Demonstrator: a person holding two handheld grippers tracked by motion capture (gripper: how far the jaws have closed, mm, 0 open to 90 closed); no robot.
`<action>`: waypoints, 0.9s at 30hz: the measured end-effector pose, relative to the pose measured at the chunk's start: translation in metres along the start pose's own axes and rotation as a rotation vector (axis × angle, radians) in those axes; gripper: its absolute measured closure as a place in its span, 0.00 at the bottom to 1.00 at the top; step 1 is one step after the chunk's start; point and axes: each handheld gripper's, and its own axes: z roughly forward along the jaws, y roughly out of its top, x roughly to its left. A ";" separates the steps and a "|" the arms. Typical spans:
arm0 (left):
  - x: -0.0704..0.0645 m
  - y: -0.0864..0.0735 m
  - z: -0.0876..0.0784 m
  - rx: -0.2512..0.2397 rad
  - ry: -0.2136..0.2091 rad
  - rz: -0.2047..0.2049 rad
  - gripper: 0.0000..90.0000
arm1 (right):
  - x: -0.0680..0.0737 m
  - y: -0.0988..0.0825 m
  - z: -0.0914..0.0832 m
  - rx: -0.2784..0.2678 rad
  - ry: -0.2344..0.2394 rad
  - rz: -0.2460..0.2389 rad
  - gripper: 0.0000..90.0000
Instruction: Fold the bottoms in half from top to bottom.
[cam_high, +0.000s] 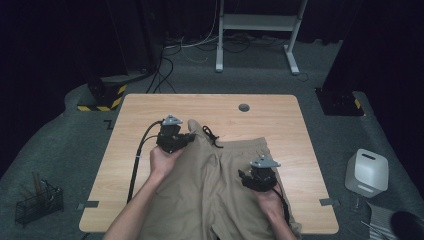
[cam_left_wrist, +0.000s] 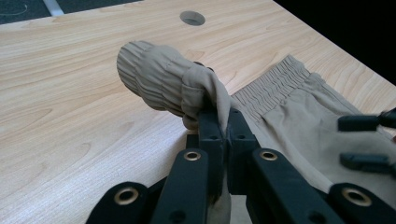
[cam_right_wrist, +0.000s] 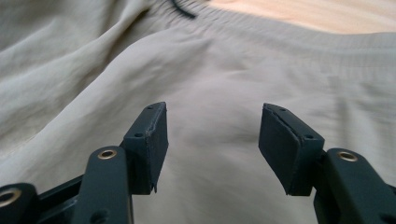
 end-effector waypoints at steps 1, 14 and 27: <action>-0.001 0.001 0.001 -0.005 0.001 0.001 0.98 | -0.004 0.000 -0.001 0.010 -0.016 0.001 0.47; -0.017 0.012 0.009 -0.023 -0.036 0.026 0.98 | -0.016 -0.023 0.014 0.023 -0.040 0.022 0.48; -0.056 0.033 0.038 -0.027 -0.126 0.087 0.98 | -0.016 -0.022 0.015 0.023 -0.039 0.022 0.48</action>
